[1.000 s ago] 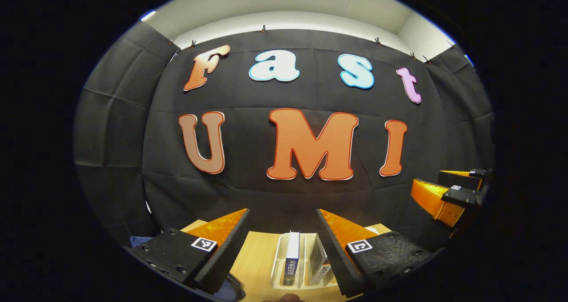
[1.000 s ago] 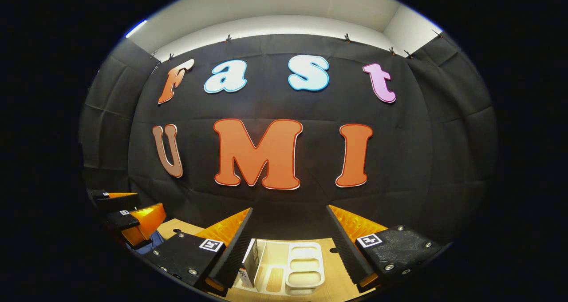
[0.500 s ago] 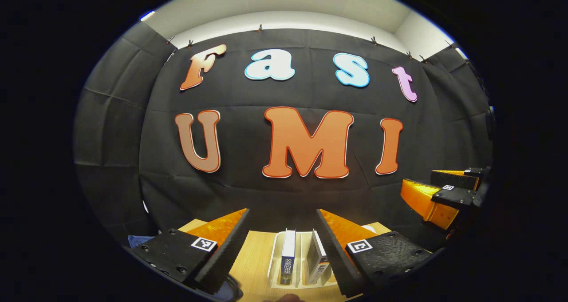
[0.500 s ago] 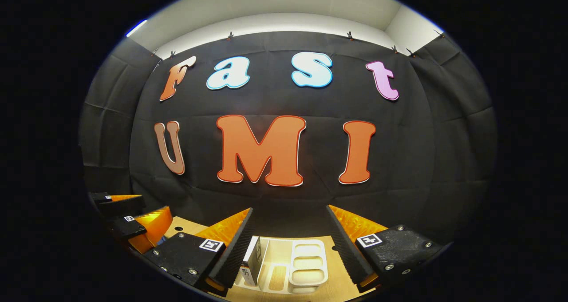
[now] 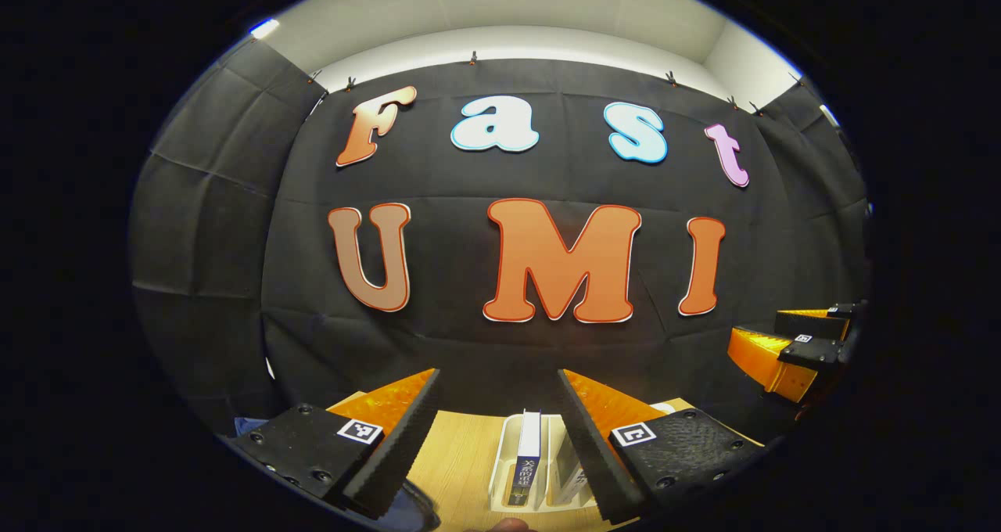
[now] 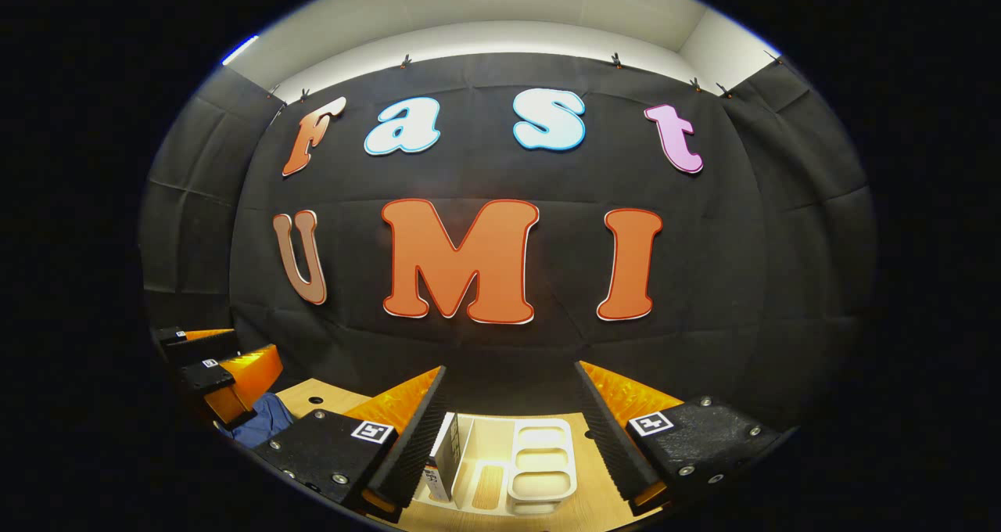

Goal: Open the schoolbag, grab two books from the bookshelf and put them into the schoolbag.

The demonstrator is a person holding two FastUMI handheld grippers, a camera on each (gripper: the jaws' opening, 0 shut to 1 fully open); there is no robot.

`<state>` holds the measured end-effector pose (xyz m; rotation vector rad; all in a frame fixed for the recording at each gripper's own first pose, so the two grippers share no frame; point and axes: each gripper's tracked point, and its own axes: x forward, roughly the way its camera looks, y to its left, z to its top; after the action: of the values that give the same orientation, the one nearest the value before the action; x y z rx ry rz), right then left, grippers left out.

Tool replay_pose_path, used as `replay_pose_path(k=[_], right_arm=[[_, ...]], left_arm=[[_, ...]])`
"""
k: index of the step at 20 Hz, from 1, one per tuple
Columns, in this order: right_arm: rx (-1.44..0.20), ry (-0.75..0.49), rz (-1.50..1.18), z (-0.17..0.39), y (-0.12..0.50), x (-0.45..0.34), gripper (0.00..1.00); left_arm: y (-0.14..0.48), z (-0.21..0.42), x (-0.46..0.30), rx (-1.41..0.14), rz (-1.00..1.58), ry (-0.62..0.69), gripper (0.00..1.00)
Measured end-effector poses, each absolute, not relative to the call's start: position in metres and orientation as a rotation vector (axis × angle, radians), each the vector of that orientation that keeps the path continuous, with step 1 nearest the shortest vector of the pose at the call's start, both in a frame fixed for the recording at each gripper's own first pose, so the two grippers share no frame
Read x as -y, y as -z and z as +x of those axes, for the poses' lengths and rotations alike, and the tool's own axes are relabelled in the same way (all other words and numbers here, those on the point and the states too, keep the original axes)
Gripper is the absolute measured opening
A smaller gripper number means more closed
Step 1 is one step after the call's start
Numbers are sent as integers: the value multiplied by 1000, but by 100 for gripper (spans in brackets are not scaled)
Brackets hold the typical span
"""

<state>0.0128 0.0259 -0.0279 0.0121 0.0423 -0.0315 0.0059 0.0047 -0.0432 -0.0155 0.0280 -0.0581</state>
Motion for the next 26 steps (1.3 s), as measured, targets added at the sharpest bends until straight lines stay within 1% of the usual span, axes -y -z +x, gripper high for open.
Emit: replay_pose_path(k=[4, 8, 9, 12, 13, 14, 15, 16, 17, 19, 20, 23, 26], right_arm=[[-43, 47, 11, 15, 34, -21, 93], [-55, 45, 17, 10, 42, -7, 93], [-61, 39, 20, 11, 44, -7, 93], [-73, 15, 21, 17, 51, -9, 93], [-78, 9, 20, 19, 53, -9, 93], [-86, -1, 20, 19, 56, -10, 93], [-92, -10, 22, 19, 59, -10, 93], [-98, -16, 23, 21, 62, -11, 93], [-105, -24, 26, 23, 65, -12, 93], [-120, -31, 34, 26, 72, -12, 93], [-126, -33, 38, 27, 74, -11, 93], [-135, -29, 35, 29, 80, -6, 94], [-148, -12, 30, 29, 87, 6, 94]], left_arm=[[54, 6, -23, -63, -11, 32, 90], [51, 5, -43, -56, -1, 7, 90], [52, 3, -47, -60, -6, 7, 87], [62, -2, -69, -100, 26, -9, 87], [65, -4, -79, -116, 52, -21, 90], [72, -6, -86, -136, 77, -23, 90], [84, -9, -90, -174, 112, -17, 90], [99, -12, -94, -218, 153, -6, 87], [117, -16, -96, -264, 205, 4, 90], [155, -25, -105, -338, 332, 0, 91], [173, -31, -107, -376, 382, 4, 88], [237, -50, -106, -515, 465, 24, 89], [289, -65, -115, -637, 575, 19, 89]])
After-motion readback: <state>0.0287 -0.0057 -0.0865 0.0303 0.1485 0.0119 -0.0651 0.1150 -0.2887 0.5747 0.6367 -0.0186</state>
